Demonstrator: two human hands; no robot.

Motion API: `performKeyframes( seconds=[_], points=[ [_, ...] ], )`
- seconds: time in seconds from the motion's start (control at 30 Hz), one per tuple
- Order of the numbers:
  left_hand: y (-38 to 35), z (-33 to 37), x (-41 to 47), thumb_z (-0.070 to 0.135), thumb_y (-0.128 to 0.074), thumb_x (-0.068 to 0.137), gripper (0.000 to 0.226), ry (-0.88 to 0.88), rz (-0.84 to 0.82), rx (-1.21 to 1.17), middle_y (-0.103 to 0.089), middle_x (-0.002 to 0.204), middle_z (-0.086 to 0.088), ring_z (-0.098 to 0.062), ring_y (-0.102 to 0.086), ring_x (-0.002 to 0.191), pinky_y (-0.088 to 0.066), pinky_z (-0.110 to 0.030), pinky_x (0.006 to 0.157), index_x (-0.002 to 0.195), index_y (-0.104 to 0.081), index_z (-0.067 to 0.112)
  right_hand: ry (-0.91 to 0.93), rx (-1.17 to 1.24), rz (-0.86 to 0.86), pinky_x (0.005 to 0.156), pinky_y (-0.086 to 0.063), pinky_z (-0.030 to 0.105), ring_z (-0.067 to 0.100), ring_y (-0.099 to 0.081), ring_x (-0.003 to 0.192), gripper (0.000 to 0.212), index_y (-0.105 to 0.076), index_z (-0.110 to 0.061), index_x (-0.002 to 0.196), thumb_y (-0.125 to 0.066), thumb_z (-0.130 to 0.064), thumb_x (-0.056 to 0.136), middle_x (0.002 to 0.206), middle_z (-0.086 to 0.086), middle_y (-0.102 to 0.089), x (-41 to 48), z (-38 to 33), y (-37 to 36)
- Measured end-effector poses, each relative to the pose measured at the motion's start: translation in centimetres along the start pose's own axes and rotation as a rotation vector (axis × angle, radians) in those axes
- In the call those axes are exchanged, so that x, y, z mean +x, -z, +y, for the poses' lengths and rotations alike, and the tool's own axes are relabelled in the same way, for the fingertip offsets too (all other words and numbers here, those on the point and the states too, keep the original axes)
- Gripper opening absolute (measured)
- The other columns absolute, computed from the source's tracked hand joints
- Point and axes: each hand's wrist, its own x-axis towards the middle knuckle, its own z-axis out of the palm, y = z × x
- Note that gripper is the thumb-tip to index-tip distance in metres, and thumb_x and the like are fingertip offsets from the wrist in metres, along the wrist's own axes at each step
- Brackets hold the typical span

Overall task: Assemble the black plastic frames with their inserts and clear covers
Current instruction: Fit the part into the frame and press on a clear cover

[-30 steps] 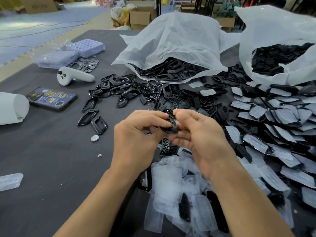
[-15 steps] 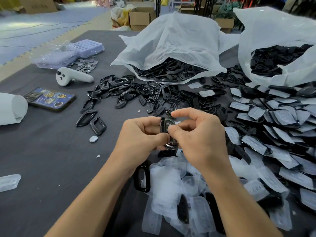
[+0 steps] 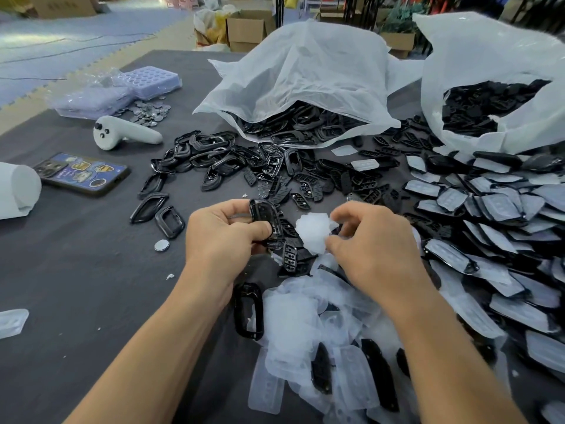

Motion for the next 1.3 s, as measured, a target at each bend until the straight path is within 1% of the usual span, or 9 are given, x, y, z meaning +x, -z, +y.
performKeyframes(
  seconds=[0.13,0.23,0.37,0.5,0.6,0.7,1.03,1.13,1.3],
  points=[
    [0.0,0.1,0.0,-0.016,-0.074,0.079,0.029,0.014,0.019,-0.014,-0.08,0.08,-0.01,-0.02,-0.072,0.058,-0.056,-0.024,0.048,0.087,-0.078,0.011,0.179,-0.051,0.002,0.106,-0.046,0.039,0.021,-0.061,0.115,0.053,-0.071,-0.033,0.123,-0.077,-0.005,0.078,0.119,-0.008,-0.071,-0.5,-0.7,-0.8],
    [-0.2,0.0,-0.2,-0.016,-0.074,0.078,0.029,-0.01,-0.013,0.015,-0.08,0.079,-0.009,-0.02,-0.072,0.059,-0.056,-0.025,0.049,0.086,-0.078,0.012,0.152,-0.142,-0.034,0.096,-0.051,0.037,0.028,-0.069,0.095,0.041,-0.076,-0.037,0.112,-0.076,-0.008,0.082,0.096,-0.001,-0.077,-0.8,-0.8,-1.4],
    [-0.4,-0.1,-0.6,-0.017,-0.073,0.077,0.032,-0.026,-0.135,0.067,-0.08,0.078,-0.007,-0.015,-0.065,0.056,-0.05,-0.02,0.048,0.08,-0.08,0.013,0.041,-0.087,-0.047,0.089,-0.056,0.04,0.034,-0.066,0.094,0.037,-0.076,-0.036,0.115,-0.06,-0.01,0.093,0.094,0.006,-0.077,-0.2,-0.4,-1.5],
    [-0.8,-0.4,-1.0,-0.015,-0.072,0.078,0.041,-0.048,-0.227,0.129,-0.079,0.076,-0.005,-0.011,-0.058,0.055,-0.051,-0.021,0.05,0.076,-0.082,0.024,0.023,-0.047,0.015,0.073,-0.057,0.041,0.031,-0.065,0.075,0.013,-0.076,-0.027,0.083,-0.067,-0.019,0.088,0.066,0.001,-0.069,0.0,-0.2,-1.5],
    [-0.9,-0.5,-0.9,-0.014,-0.073,0.077,0.041,-0.07,-0.227,0.145,-0.08,0.078,-0.005,-0.011,-0.062,0.057,-0.051,-0.021,0.052,0.078,-0.082,0.025,0.021,-0.016,-0.025,0.082,-0.056,0.039,0.024,-0.066,0.08,0.013,-0.073,-0.031,0.082,-0.084,-0.037,0.079,0.072,-0.009,-0.07,-0.2,-0.5,-1.4],
    [-0.8,-0.6,-0.7,-0.015,-0.073,0.077,0.04,-0.087,-0.204,0.151,-0.08,0.079,-0.007,-0.014,-0.065,0.062,-0.052,-0.021,0.053,0.078,-0.083,0.024,0.109,-0.084,0.038,0.084,-0.051,0.037,0.026,-0.066,0.08,0.017,-0.073,-0.031,0.083,-0.088,-0.037,0.076,0.075,-0.006,-0.071,-0.6,-0.7,-1.6],
    [-0.9,-0.6,-0.8,-0.012,-0.074,0.075,0.041,-0.109,-0.209,0.177,-0.08,0.078,-0.004,-0.012,-0.066,0.061,-0.053,-0.022,0.055,0.078,-0.083,0.028,0.096,-0.182,0.027,0.076,-0.036,0.03,0.027,-0.058,0.074,0.018,-0.068,-0.024,0.074,-0.065,-0.015,0.089,0.066,-0.003,-0.065,-0.5,-0.9,-1.9],
    [-0.9,-0.6,-0.9,0.002,-0.074,0.066,0.034,-0.127,-0.216,0.208,-0.08,0.08,-0.003,-0.016,-0.07,0.065,-0.054,-0.026,0.057,0.083,-0.083,0.03,0.059,-0.107,0.022,0.074,-0.046,0.036,0.031,-0.059,0.075,0.02,-0.064,-0.022,0.073,-0.061,-0.01,0.089,0.067,-0.002,-0.064,-0.4,-0.8,-1.8],
    [-1.3,-1.0,-1.1,0.012,-0.067,0.063,0.05,-0.192,-0.248,0.353,-0.078,0.075,0.006,-0.006,-0.066,0.066,-0.055,-0.025,0.071,0.1,-0.081,0.043,0.016,0.1,0.047,0.068,-0.053,0.044,0.028,-0.06,0.071,0.022,-0.061,-0.022,0.074,-0.055,-0.019,0.095,0.066,-0.001,-0.064,0.0,-0.8,-1.6]
  ],
)
